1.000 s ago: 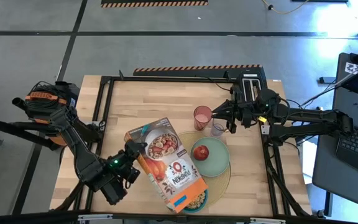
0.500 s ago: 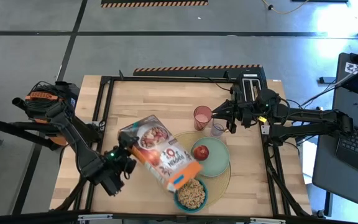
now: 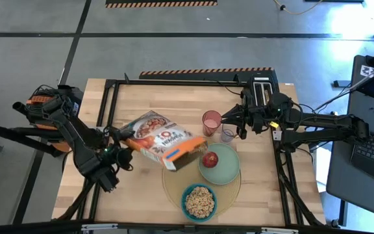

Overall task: Arrange a breakfast setting
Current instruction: Pour the cereal into the blue bowl

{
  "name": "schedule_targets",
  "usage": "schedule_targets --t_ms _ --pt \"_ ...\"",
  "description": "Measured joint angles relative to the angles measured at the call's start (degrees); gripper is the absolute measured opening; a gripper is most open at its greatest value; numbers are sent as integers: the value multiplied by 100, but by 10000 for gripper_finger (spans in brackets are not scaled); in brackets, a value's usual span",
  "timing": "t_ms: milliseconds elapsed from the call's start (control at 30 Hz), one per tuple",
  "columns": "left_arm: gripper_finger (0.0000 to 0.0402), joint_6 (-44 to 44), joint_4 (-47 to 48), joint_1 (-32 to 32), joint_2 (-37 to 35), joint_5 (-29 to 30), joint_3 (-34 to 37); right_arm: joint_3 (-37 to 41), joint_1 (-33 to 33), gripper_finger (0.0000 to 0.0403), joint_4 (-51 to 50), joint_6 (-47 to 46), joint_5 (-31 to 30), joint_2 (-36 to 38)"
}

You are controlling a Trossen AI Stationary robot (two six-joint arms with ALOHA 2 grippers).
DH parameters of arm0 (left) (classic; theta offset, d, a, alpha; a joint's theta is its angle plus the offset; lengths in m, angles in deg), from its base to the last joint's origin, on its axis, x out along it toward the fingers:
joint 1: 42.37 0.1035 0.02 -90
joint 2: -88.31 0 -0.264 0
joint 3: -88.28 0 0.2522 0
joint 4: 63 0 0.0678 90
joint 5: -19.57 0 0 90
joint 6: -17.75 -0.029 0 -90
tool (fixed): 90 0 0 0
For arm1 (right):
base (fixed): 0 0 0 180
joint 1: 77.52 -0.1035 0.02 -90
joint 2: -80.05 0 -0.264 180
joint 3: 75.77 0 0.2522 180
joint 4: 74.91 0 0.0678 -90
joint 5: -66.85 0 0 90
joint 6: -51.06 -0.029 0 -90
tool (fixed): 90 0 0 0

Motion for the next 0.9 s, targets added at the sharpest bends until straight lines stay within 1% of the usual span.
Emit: schedule_targets --t_ms 200,300,400,600,700,800,900 --pt "249 1096 -355 -56 -396 566 776 0 0 57 0 -2 1 0" --pt "249 1716 -596 -56 -632 975 1260 0 0 57 0 -4 2 0" --pt "249 2512 -833 -53 -867 1482 1792 0 0 57 0 -4 1 0" --pt "242 4270 -819 -19 -1407 2462 2724 0 0 57 16 19 0 0" --pt "241 4929 -836 74 -1678 2658 3014 0 0 57 45 41 0 1" --pt "241 5091 -1136 123 -1727 2642 3070 0 0 57 52 162 0 0" --pt "241 4731 -1735 140 -1685 2665 3070 0 0 57 72 192 0 1"
